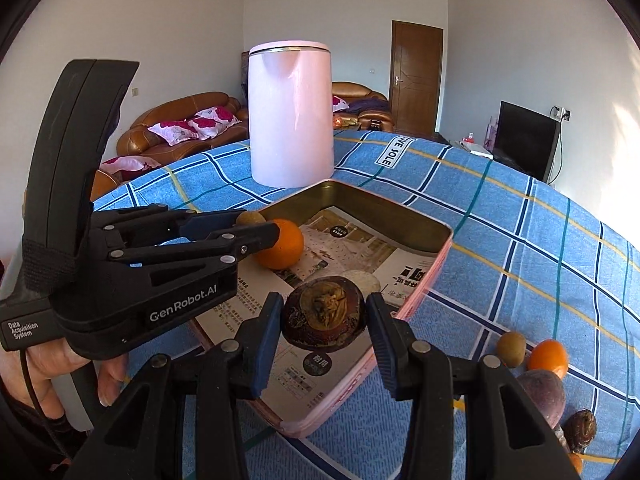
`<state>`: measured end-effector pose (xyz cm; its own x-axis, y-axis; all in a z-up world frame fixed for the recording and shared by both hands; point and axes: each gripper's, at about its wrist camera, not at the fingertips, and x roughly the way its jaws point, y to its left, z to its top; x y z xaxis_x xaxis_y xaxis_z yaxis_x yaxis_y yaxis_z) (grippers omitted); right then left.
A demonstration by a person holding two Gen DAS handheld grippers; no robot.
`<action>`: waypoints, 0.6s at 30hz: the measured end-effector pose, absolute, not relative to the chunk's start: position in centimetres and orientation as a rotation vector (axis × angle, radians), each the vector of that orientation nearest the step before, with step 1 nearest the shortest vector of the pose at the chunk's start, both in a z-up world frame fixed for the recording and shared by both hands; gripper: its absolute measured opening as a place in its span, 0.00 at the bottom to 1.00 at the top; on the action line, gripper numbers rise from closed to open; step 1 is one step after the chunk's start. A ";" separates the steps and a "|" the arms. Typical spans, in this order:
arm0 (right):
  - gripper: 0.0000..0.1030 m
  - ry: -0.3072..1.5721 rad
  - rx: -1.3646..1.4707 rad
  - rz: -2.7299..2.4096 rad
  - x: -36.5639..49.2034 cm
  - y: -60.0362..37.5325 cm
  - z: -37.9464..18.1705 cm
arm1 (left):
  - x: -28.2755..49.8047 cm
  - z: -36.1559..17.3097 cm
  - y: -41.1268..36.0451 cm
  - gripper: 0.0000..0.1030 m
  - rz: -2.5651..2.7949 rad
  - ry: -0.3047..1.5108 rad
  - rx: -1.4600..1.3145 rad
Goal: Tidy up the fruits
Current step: 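Carry the yellow fruit with the left tool into the tin while the right tool places the mangosteen there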
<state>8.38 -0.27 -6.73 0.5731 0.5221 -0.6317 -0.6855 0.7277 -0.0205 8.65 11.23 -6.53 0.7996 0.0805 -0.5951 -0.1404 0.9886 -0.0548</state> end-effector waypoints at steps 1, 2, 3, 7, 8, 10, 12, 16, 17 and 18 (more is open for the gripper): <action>0.44 0.650 -0.280 0.721 8.5 -0.1 -6.9 | 8.6 -6.6 11.3 0.27 0.116 0.635 -0.099; 0.44 0.658 -0.283 0.721 8.5 0.0 -7.1 | 8.6 -6.6 11.3 0.27 0.117 0.638 -0.096; 0.44 0.657 -0.287 0.721 8.5 0.1 -7.2 | 8.6 -6.6 11.2 0.28 0.122 0.639 -0.091; 0.44 0.666 -0.296 0.723 8.6 0.5 -7.4 | 8.6 -6.6 11.0 0.29 0.122 0.645 -0.075; 0.44 0.667 -0.295 0.724 8.6 0.6 -7.4 | 8.5 -6.6 10.9 0.33 0.123 0.645 -0.072; 0.51 0.659 -0.287 0.725 8.5 0.4 -7.3 | 8.3 -6.5 10.8 0.48 0.136 0.637 -0.076; 0.58 0.643 -0.276 0.720 8.2 -0.1 -6.9 | 8.0 -6.3 10.8 0.56 0.130 0.629 -0.105; 0.59 0.606 -0.273 0.683 7.1 -2.6 -6.1 | 7.0 -5.5 9.2 0.70 0.116 0.590 -0.078; 0.59 0.599 -0.274 0.662 6.8 -3.7 -5.9 | 6.9 -5.4 8.7 0.71 0.101 0.586 -0.080; 0.59 0.596 -0.274 0.636 6.6 -5.0 -5.7 | 6.8 -5.3 8.2 0.71 0.086 0.582 -0.078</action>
<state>6.64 -4.98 -5.72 0.6458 0.4752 -0.5977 -0.6273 0.7764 -0.0606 6.84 8.17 -5.27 0.8317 0.0591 -0.5521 -0.1032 0.9934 -0.0491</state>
